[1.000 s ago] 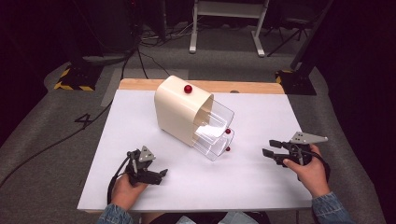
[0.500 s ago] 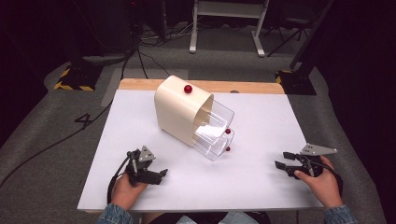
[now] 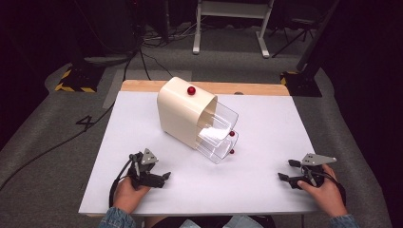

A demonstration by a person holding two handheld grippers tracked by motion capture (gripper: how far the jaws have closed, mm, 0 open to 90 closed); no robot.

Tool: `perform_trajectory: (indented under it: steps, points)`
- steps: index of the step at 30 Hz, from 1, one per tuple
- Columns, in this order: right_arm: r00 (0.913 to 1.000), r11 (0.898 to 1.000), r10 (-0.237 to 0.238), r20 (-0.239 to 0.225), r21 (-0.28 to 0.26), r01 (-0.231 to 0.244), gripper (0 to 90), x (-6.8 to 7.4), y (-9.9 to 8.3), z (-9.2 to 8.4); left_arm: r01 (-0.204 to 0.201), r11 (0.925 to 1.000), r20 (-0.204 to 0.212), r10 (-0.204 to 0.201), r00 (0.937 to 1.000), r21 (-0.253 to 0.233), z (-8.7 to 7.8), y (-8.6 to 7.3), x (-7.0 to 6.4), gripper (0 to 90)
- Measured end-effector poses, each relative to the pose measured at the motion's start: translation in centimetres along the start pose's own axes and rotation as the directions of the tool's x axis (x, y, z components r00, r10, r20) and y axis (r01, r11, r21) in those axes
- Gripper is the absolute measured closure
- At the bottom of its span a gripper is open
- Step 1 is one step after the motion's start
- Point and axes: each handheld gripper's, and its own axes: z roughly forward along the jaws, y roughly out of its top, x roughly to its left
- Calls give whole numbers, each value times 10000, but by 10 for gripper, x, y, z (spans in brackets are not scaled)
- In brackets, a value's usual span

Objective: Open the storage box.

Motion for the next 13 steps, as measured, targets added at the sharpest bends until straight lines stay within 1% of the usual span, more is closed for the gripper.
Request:
perform_trajectory:
  steps: [1, 13]
  points:
    - [9998, 9999, -150, 115, 42, 149, 221, 2, 0, 1, 0, 10000, 0, 0, 10000, 1, 0, 0, 0, 94]
    - [9998, 9999, -125, 165, -57, 126, 218, 2, -1, 1, -62, 10000, -104, 63, 9999, 27, 0, 0, -1, 94]
